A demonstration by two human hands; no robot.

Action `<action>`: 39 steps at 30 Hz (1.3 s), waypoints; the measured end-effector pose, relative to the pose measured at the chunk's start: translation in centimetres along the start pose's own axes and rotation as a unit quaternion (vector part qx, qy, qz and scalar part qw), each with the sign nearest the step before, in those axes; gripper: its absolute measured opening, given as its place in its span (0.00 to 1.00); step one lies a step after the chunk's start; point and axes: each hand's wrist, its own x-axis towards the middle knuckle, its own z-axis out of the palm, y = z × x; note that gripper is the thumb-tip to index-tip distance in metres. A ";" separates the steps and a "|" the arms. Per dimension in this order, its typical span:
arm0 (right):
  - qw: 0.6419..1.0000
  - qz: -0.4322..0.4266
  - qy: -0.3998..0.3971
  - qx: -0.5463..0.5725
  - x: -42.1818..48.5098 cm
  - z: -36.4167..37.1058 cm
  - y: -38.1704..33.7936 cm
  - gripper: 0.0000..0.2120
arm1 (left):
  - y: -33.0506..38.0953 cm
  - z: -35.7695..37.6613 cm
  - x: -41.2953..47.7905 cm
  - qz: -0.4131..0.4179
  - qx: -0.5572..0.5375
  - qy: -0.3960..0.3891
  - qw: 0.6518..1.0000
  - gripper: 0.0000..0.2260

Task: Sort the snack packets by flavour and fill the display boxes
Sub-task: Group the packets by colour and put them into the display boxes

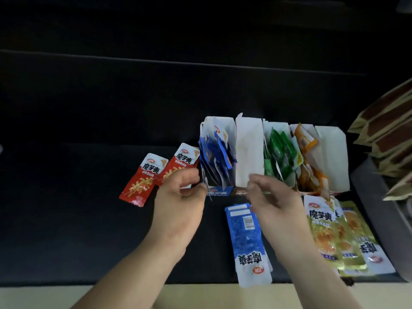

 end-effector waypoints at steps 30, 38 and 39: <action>1.000 0.030 0.004 -0.003 -5.4 -2.6 4.7 0.18 | -3.5 2.7 -6.5 0.018 0.079 -0.203 0.976 0.12; 0.995 -0.090 -0.037 0.031 -0.6 0.5 -1.8 0.24 | 3.2 0.5 -1.9 0.083 0.089 -0.073 0.990 0.09; 0.993 -0.109 -0.041 0.003 0.3 1.1 -2.0 0.23 | 3.7 0.3 -0.9 0.079 0.122 -0.065 0.987 0.08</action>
